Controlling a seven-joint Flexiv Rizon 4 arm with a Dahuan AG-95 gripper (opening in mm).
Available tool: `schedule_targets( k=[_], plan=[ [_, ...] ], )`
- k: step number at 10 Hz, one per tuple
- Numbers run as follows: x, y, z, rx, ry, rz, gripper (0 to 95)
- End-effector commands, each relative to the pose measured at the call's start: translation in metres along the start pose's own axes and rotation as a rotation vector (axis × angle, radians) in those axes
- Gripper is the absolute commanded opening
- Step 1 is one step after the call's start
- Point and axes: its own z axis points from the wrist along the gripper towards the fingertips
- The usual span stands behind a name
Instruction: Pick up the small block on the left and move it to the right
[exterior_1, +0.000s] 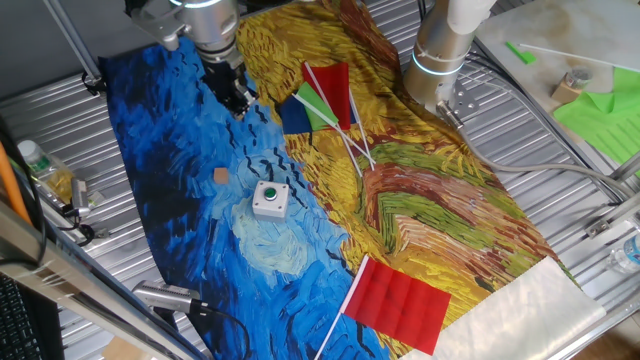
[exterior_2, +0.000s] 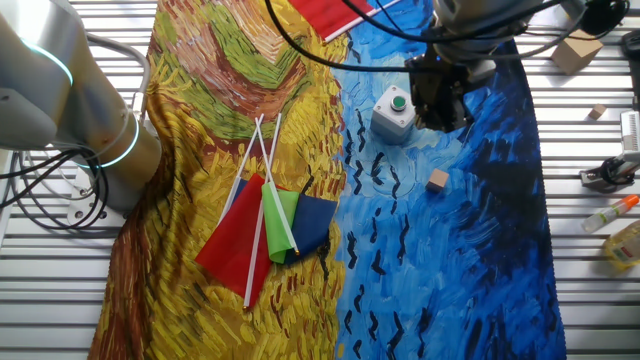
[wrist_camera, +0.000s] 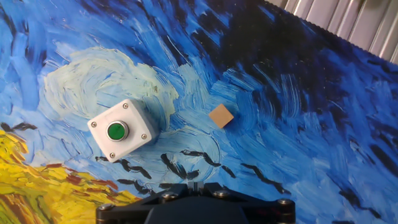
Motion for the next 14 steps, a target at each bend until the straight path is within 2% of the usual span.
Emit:
schedule_targets(
  k=[1,3,6,8,11,14],
  plan=[
    [0.008,-0.004,0.005,-0.001,-0.015,-0.001,0.0],
    [0.018,-0.009,0.014,0.003,-0.017,-0.01,0.0],
    [0.014,-0.007,0.014,0.0,-0.025,0.002,0.0],
    [-0.002,-0.007,0.023,0.002,-0.029,0.011,0.0],
    [-0.03,-0.024,0.039,-0.017,-0.035,0.002,0.0],
    [-0.063,-0.028,0.041,-0.022,-0.006,0.027,0.0]
  ],
)
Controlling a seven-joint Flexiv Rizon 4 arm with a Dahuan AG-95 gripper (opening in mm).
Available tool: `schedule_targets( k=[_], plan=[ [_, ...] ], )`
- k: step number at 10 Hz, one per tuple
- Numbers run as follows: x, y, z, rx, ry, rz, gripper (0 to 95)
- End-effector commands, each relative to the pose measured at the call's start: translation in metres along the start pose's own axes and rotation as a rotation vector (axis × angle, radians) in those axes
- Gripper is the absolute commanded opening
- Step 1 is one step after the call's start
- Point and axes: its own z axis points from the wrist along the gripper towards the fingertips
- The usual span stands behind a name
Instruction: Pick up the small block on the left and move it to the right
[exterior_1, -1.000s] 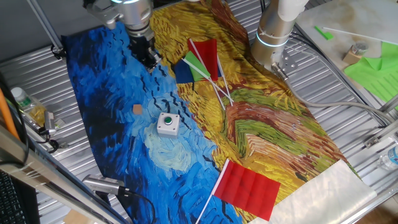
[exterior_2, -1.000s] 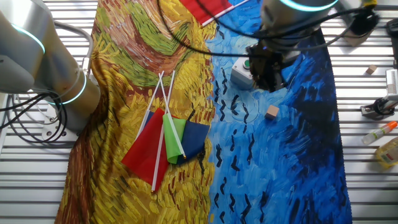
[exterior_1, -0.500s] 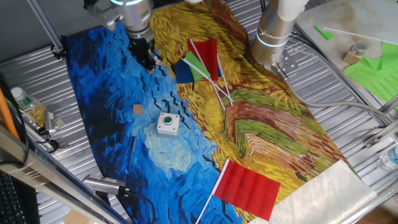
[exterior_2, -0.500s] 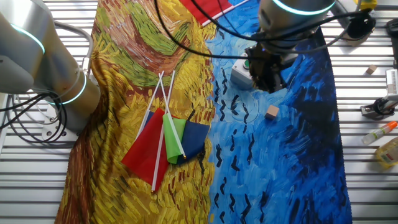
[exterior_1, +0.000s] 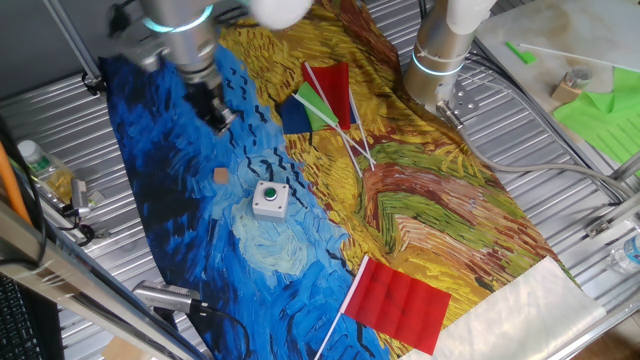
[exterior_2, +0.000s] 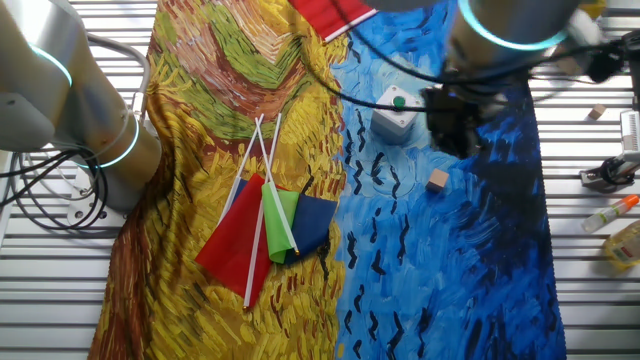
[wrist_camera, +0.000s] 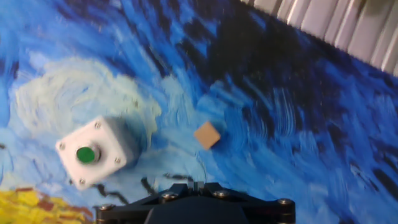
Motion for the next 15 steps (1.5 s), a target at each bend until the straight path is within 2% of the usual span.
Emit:
schedule_targets(
  k=[1,3,4,7,8,9,11,13,15],
  plan=[
    [-0.012,-0.003,0.005,0.0,0.014,0.014,0.0],
    [-0.018,-0.01,0.016,-0.016,0.012,0.018,0.0],
    [-0.019,-0.011,0.018,-0.023,0.013,0.018,0.0],
    [-0.017,-0.012,0.023,-0.077,-0.011,0.013,0.0],
    [-0.014,-0.015,0.029,-0.084,-0.013,-0.008,38.0],
    [-0.013,-0.018,0.033,-0.093,-0.018,-0.02,38.0],
    [-0.013,-0.018,0.034,-0.117,-0.026,-0.024,76.0],
    [-0.014,-0.019,0.037,-0.114,-0.025,-0.007,76.0],
    [-0.016,-0.017,0.044,-0.06,-0.028,0.02,76.0]
  ],
)
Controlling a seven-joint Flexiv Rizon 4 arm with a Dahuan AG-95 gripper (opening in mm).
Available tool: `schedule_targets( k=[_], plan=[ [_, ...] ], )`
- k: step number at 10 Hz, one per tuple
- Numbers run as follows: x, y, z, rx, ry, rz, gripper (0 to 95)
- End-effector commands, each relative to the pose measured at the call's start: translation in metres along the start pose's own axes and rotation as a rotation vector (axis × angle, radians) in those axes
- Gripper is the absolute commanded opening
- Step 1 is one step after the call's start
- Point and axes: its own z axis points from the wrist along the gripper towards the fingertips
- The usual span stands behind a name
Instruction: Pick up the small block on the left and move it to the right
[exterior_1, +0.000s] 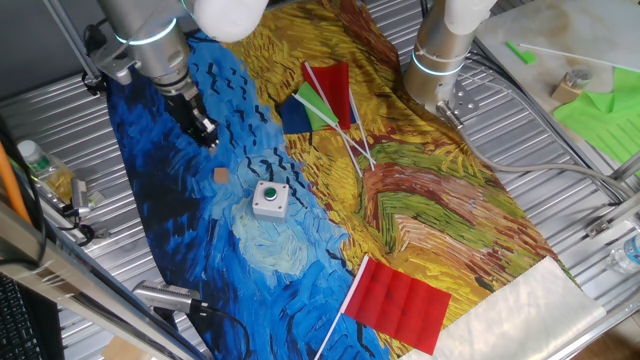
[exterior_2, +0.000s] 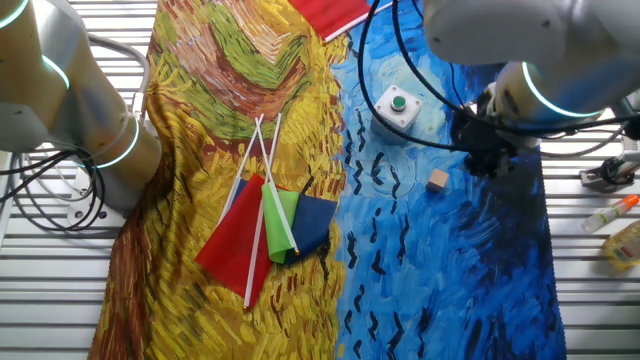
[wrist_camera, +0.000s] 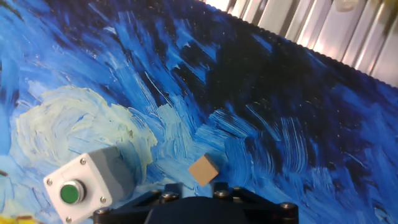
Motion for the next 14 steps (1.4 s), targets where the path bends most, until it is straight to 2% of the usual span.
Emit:
schedule_targets(
  k=[1,3,6,9,11,14],
  plan=[
    [-0.002,0.005,0.009,0.063,-0.003,0.04,76.0],
    [-0.003,0.009,0.018,0.077,-0.003,0.058,76.0],
    [-0.005,0.002,0.032,0.084,-0.014,0.05,76.0],
    [-0.007,-0.003,0.045,0.082,-0.016,0.056,76.0],
    [-0.009,-0.004,0.059,0.079,-0.014,0.059,76.0],
    [-0.004,0.0,0.077,0.071,-0.023,0.048,76.0]
  ],
)
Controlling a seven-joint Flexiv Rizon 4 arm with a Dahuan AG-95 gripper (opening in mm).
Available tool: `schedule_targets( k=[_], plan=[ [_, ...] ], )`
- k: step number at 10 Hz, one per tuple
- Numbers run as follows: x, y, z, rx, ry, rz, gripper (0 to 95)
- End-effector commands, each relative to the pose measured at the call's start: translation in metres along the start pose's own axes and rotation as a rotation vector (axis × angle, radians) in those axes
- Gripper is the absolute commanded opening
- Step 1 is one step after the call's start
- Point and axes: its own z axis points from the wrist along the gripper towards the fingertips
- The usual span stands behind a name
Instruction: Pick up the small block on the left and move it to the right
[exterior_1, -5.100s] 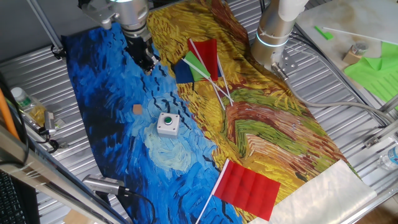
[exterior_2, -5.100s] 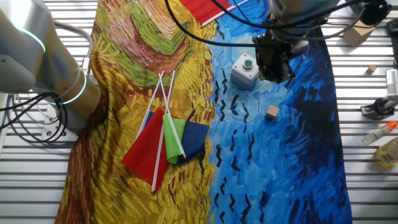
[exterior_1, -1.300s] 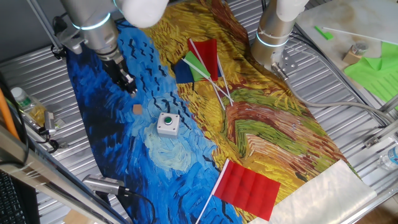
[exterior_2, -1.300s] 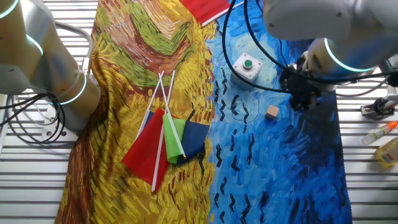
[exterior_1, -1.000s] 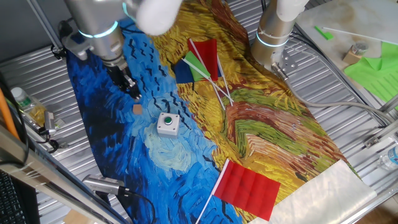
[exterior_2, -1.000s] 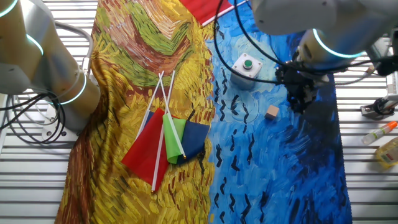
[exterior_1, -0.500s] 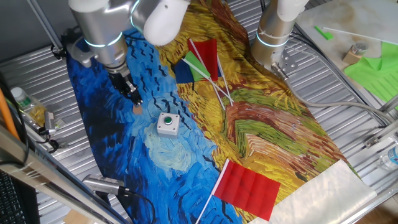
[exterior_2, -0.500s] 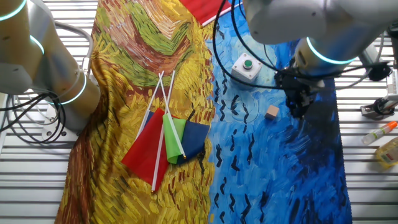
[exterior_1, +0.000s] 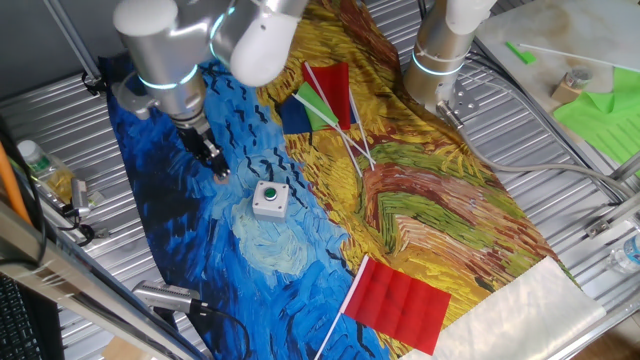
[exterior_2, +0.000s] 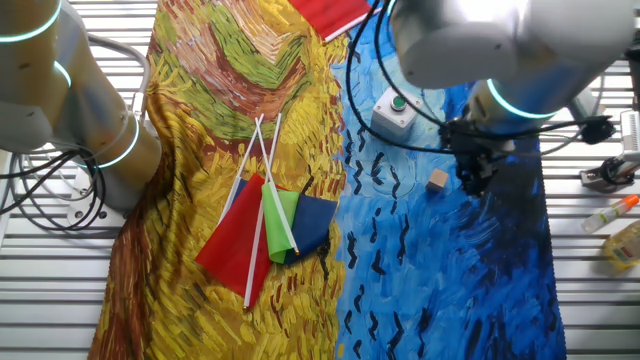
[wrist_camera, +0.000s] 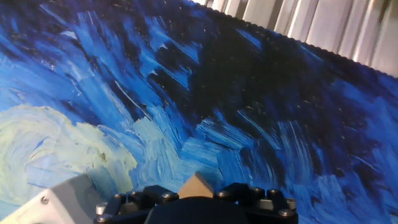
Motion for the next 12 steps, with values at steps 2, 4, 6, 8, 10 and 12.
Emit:
schedule_targets(
  k=[2,4,6,8,10,12],
  plan=[
    [0.007,0.006,0.007,-0.004,-0.004,-0.018,76.0],
    [0.012,0.006,0.018,-0.002,-0.018,-0.029,76.0],
    [0.016,0.005,0.022,0.003,-0.021,-0.049,76.0],
    [0.018,0.004,0.025,0.025,-0.034,-0.085,76.0],
    [0.019,0.003,0.028,0.072,-0.044,-0.19,76.0],
    [0.019,0.003,0.028,0.108,-0.052,-0.267,57.0]
  ],
)
